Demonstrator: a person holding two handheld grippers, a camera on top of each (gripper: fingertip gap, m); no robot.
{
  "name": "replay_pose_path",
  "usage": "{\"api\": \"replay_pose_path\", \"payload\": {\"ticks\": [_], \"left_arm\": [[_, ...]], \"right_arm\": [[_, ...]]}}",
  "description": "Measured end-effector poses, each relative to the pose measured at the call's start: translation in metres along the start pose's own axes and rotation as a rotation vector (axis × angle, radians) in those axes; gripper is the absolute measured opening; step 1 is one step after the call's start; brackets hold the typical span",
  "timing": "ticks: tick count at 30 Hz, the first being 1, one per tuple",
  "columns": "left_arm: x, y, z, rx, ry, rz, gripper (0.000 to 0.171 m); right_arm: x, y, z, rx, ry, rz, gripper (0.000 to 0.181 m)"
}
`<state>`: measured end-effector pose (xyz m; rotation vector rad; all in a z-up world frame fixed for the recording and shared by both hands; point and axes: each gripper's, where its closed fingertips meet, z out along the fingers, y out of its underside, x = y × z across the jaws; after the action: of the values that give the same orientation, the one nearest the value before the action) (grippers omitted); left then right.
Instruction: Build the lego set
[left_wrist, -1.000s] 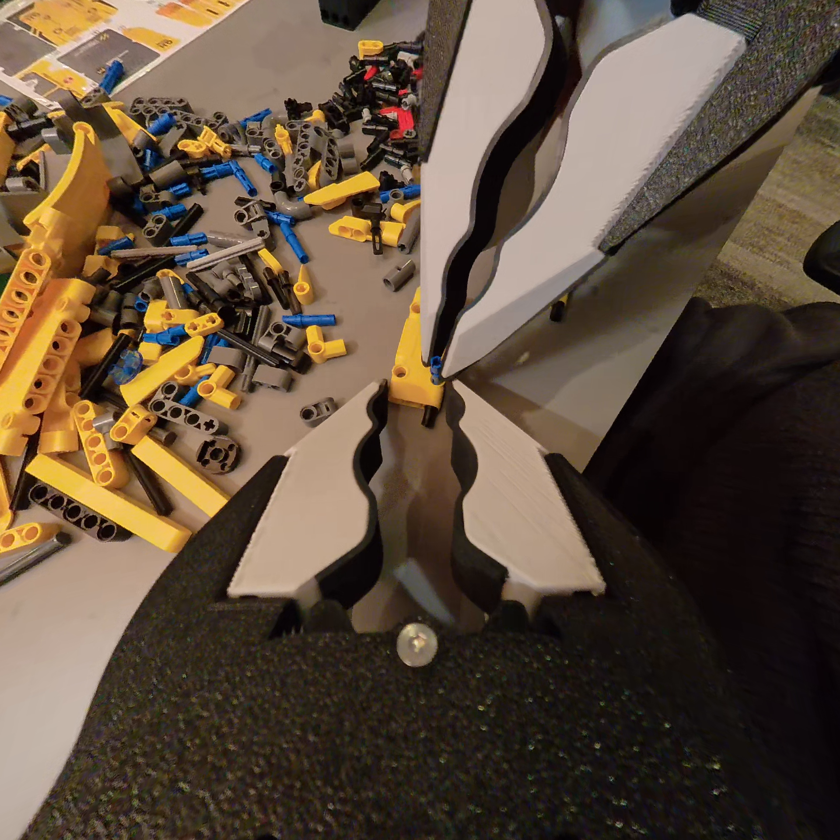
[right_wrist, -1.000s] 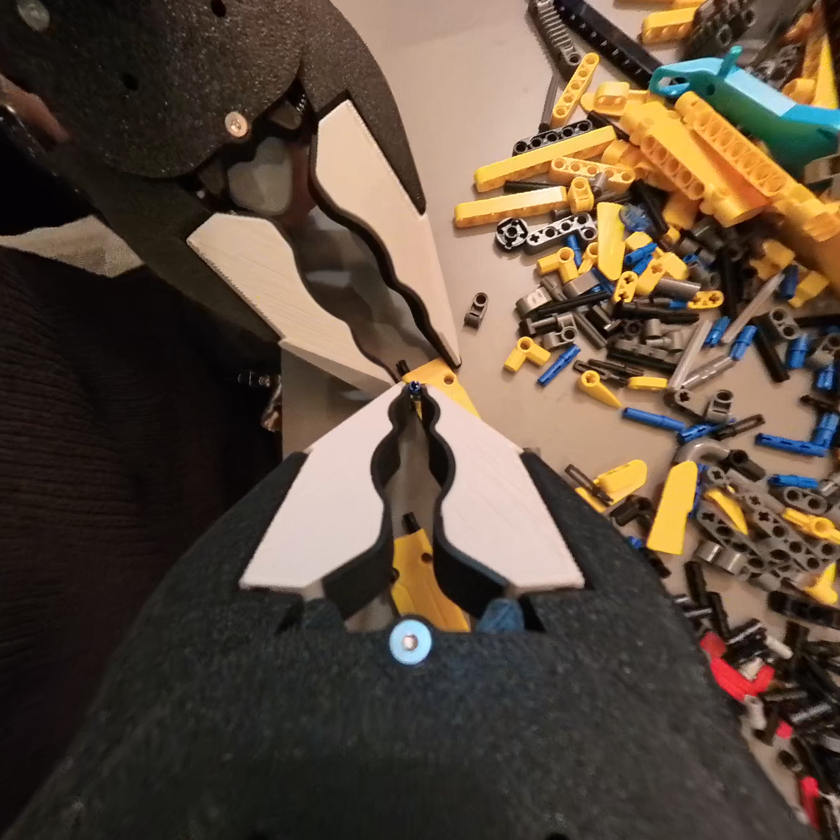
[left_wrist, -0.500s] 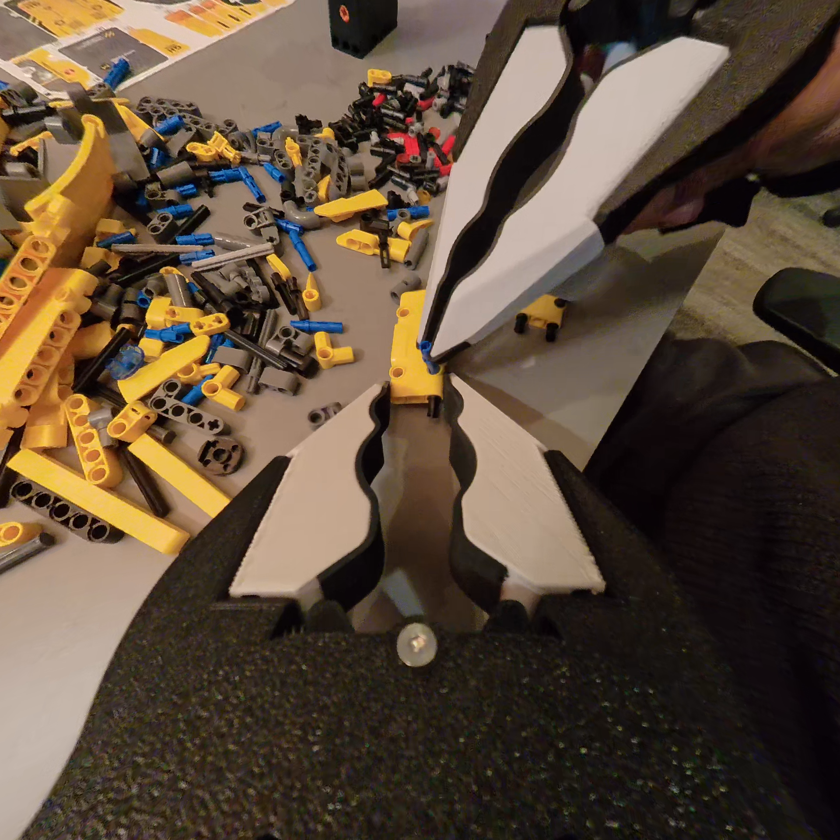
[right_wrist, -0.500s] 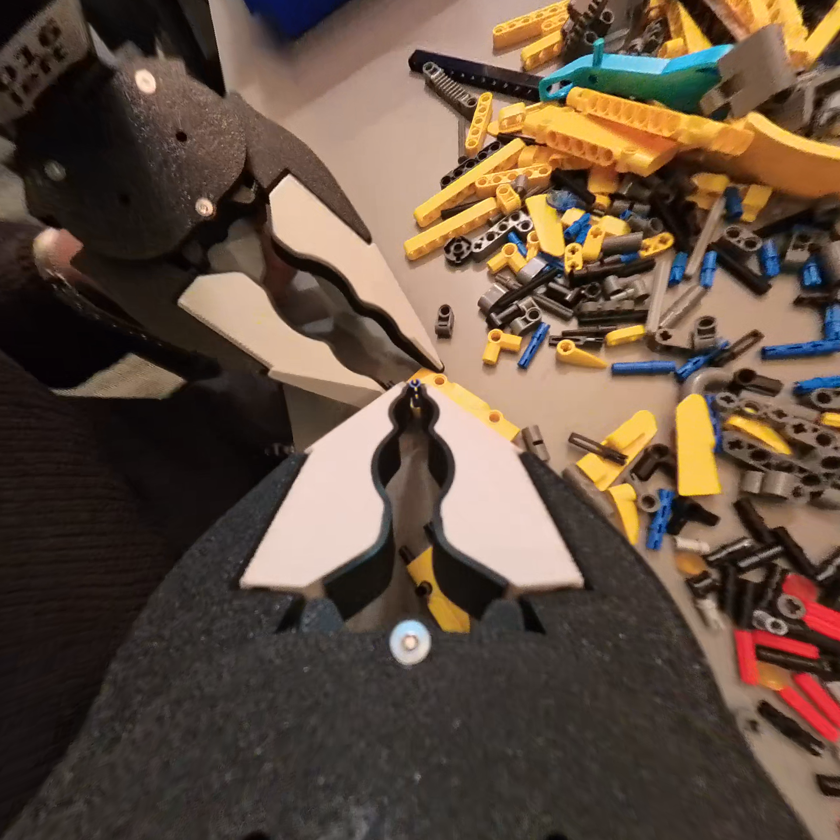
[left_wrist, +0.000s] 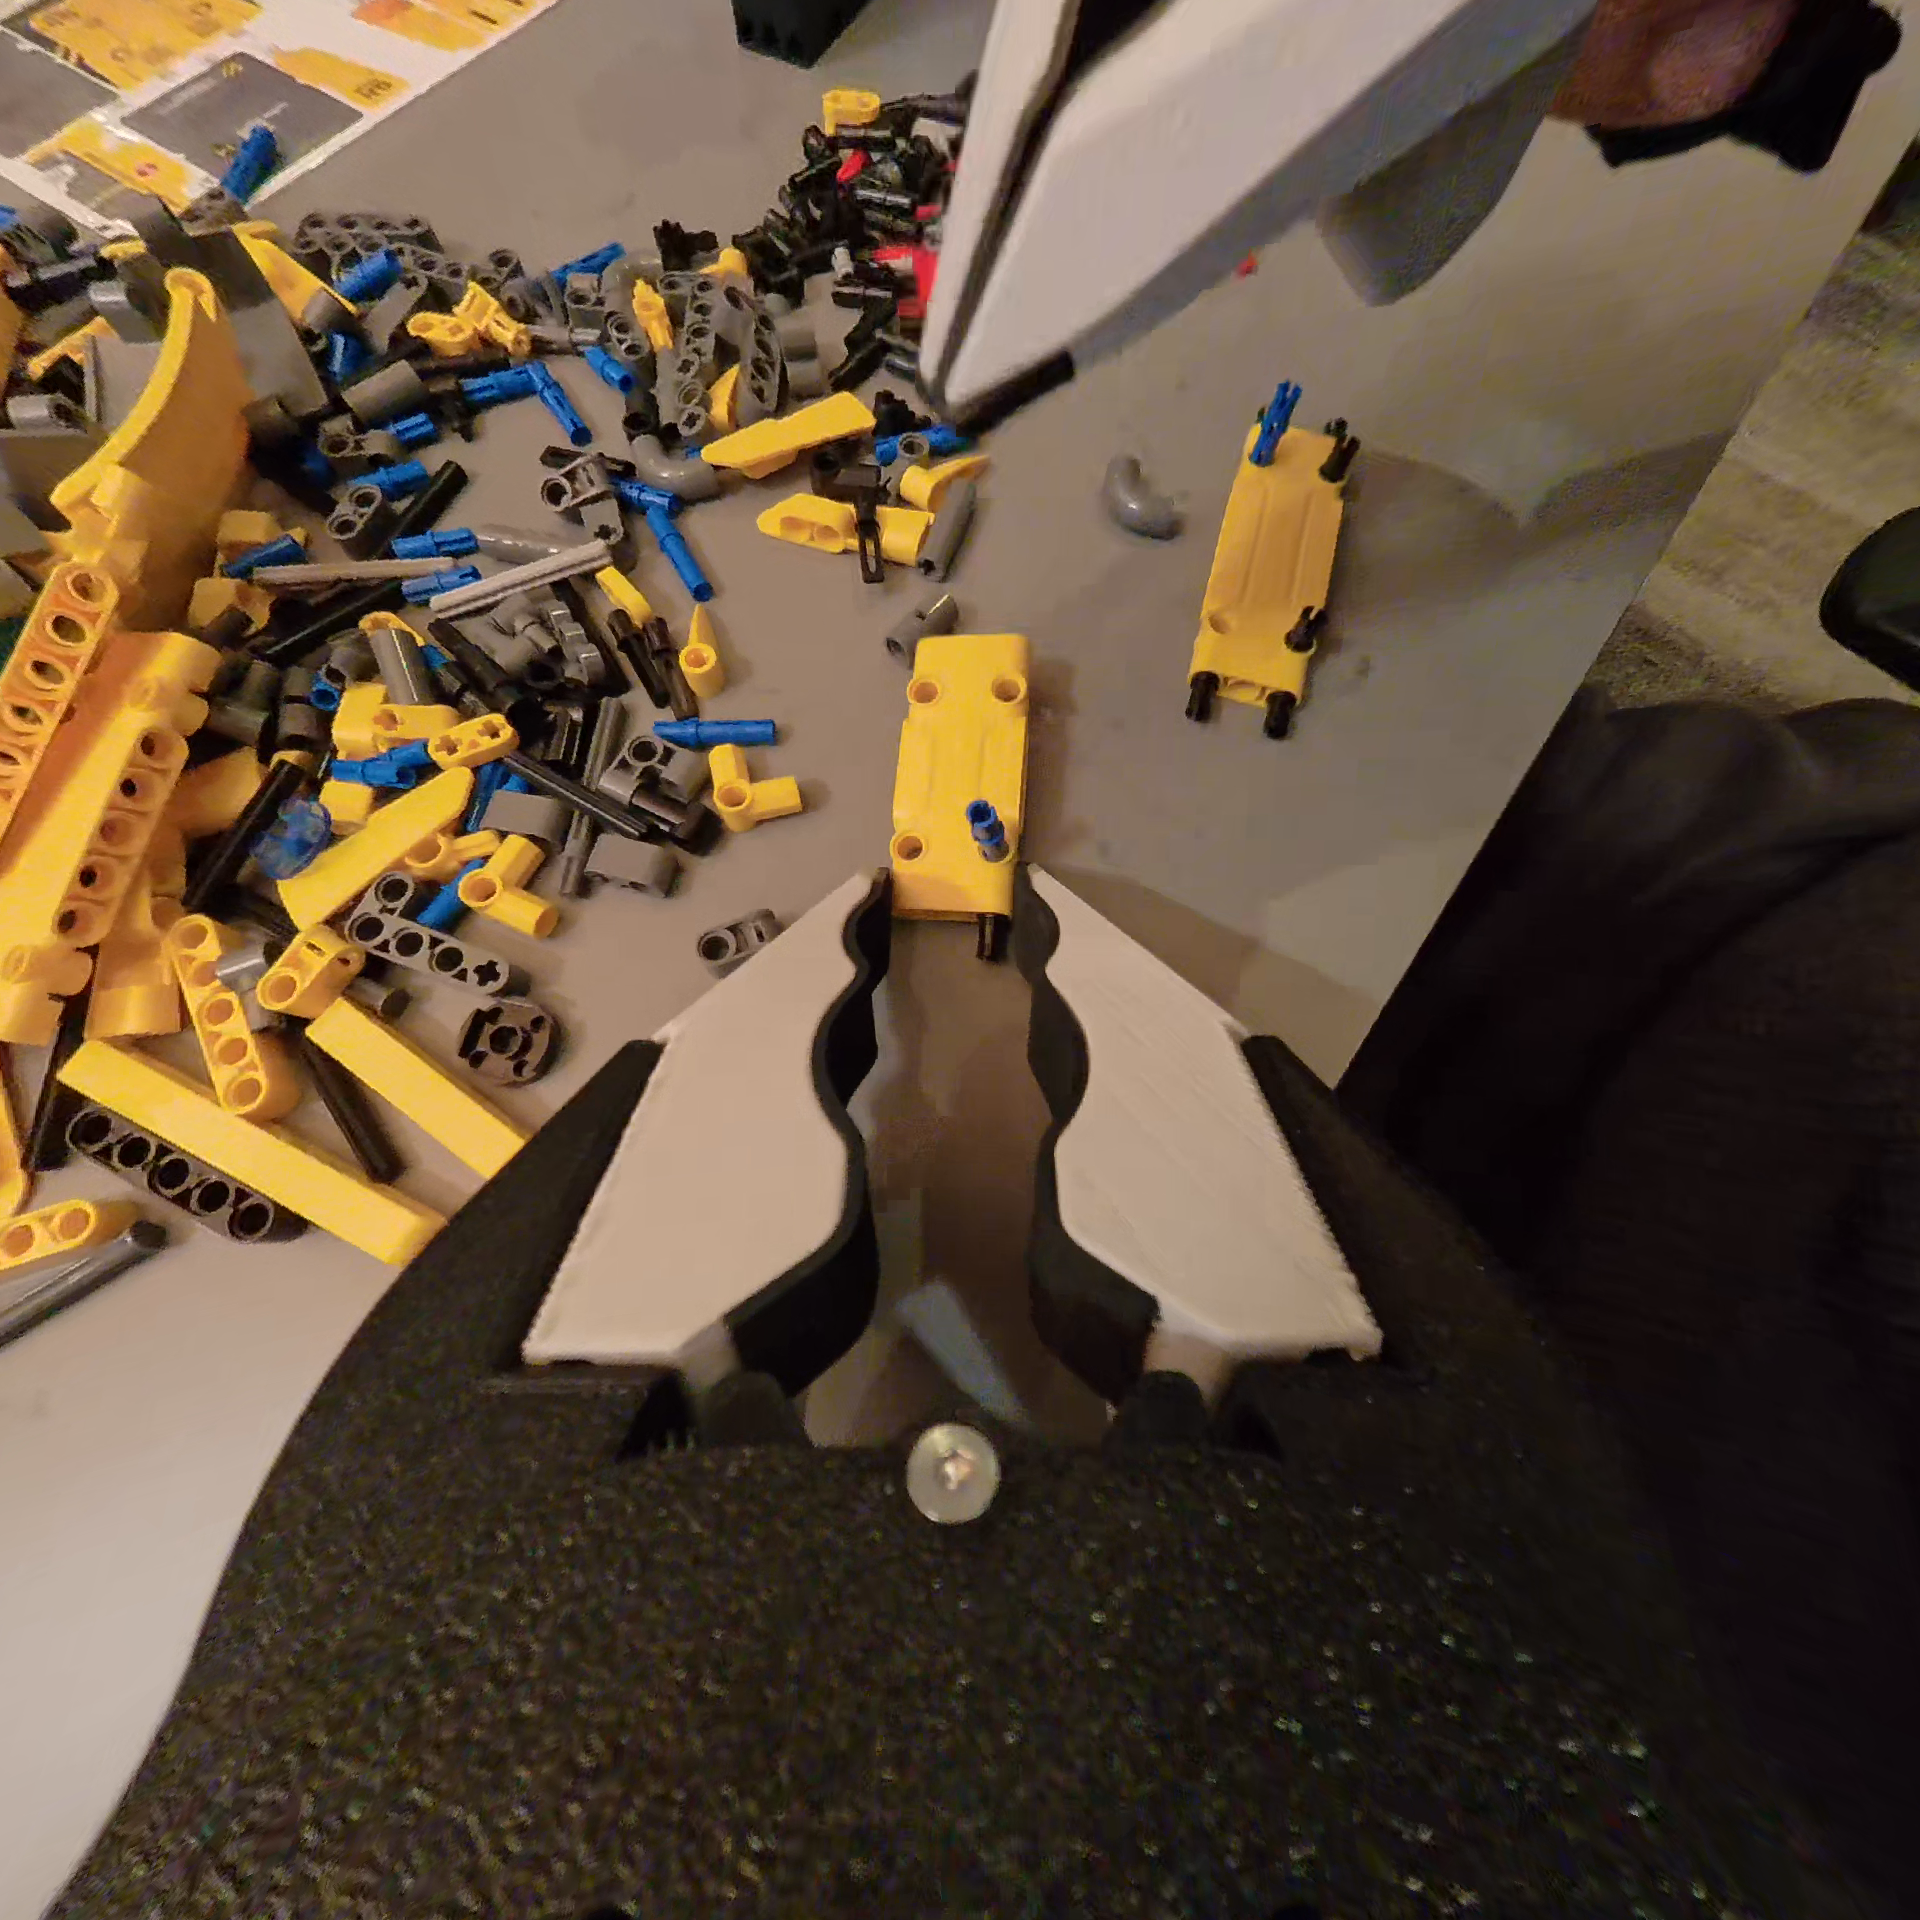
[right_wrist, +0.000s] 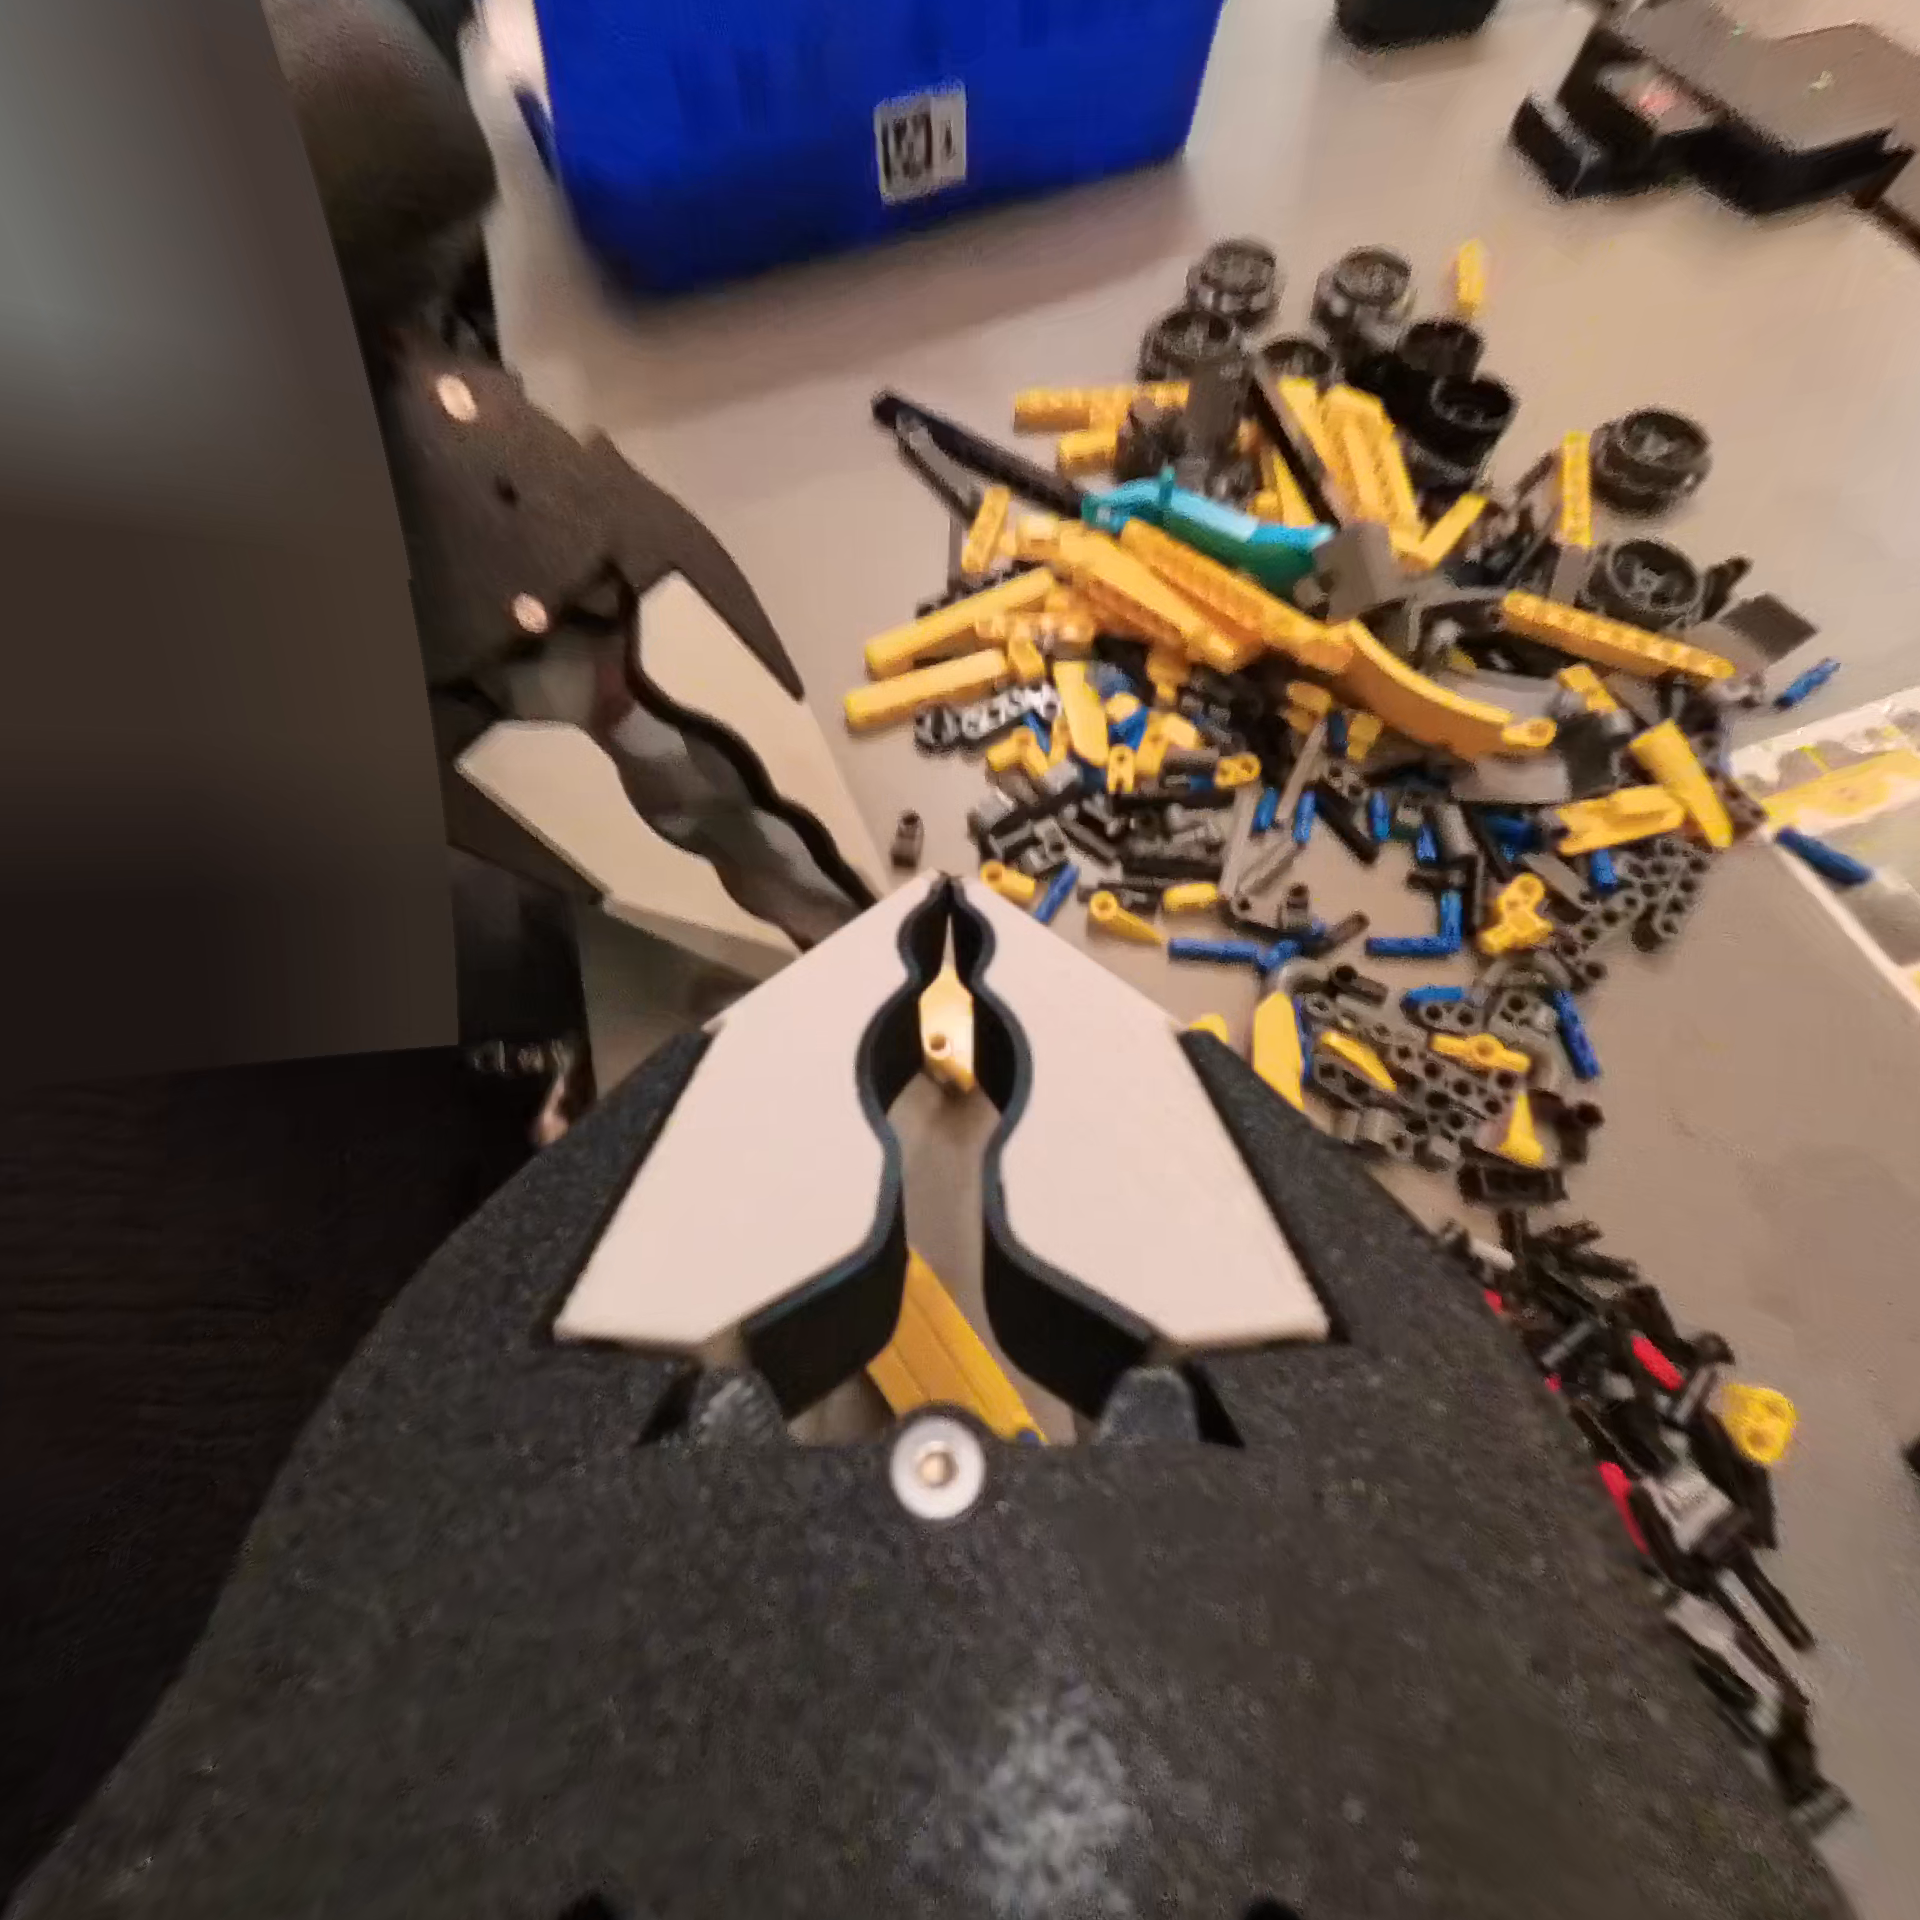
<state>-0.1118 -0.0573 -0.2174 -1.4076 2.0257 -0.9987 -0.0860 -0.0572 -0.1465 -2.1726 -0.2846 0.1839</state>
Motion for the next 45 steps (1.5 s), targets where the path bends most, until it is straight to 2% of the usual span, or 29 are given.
{"api": "replay_pose_path", "payload": {"ticks": [2, 4, 5, 8, 13, 16, 18, 20, 21, 25, 30, 34, 35, 36, 38, 45], "left_arm": [[0.000, 0.000, 0.000, 0.004, -0.010, 0.010, 0.023], [0.001, -0.002, -0.001, 0.023, 0.005, -0.002, 0.023], [0.000, -0.003, -0.001, 0.032, 0.015, -0.018, 0.023], [0.000, -0.003, -0.002, 0.035, 0.021, -0.026, 0.024], [0.000, -0.002, -0.001, 0.030, -0.005, 0.013, 0.024], [0.000, -0.002, -0.001, 0.035, -0.004, 0.009, 0.024], [-0.006, -0.006, -0.003, 0.065, -0.030, -0.030, 0.028], [-0.014, -0.015, -0.011, 0.148, -0.039, -0.105, 0.052], [-0.016, -0.021, -0.018, 0.208, -0.027, -0.150, 0.057], [-0.016, -0.050, -0.043, 0.444, 0.099, -0.298, 0.071], [-0.006, -0.074, -0.063, 0.644, 0.202, -0.341, 0.075], [-0.001, -0.081, -0.071, 0.716, 0.240, -0.356, 0.072], [0.001, -0.081, -0.071, 0.718, 0.258, -0.361, 0.065], [0.001, -0.081, -0.071, 0.716, 0.268, -0.368, 0.048], [0.004, -0.083, -0.075, 0.743, 0.286, -0.362, 0.028], [0.008, -0.082, -0.076, 0.730, 0.293, -0.324, 0.025]], "right_arm": [[-0.005, 0.011, 0.004, -0.059, -0.008, -0.037, 0.002], [-0.014, 0.023, 0.013, -0.121, -0.018, -0.088, 0.019], [-0.018, 0.027, 0.018, -0.138, -0.018, -0.114, 0.020], [-0.024, 0.036, 0.032, -0.172, -0.009, -0.160, 0.020], [-0.023, 0.042, 0.039, -0.215, -0.043, -0.104, 0.019], [-0.027, 0.043, 0.042, -0.224, -0.089, -0.112, 0.006], [-0.024, 0.038, 0.041, -0.212, -0.088, -0.112, 0.006], [-0.015, 0.021, 0.033, -0.145, -0.078, -0.080, 0.005], [-0.011, 0.011, 0.027, -0.100, -0.083, -0.045, 0.006], [-0.004, -0.026, -0.001, 0.101, -0.175, 0.153, 0.005], [-0.030, -0.049, -0.014, 0.294, -0.405, 0.419, 0.005], [-0.045, -0.054, -0.012, 0.390, -0.498, 0.551, 0.005], [-0.046, -0.054, -0.011, 0.409, -0.500, 0.565, 0.005], [-0.047, -0.055, -0.011, 0.428, -0.499, 0.578, 0.005], [-0.045, -0.055, -0.010, 0.464, -0.484, 0.600, 0.005], [-0.044, -0.056, -0.014, 0.554, -0.438, 0.615, 0.004]]}}
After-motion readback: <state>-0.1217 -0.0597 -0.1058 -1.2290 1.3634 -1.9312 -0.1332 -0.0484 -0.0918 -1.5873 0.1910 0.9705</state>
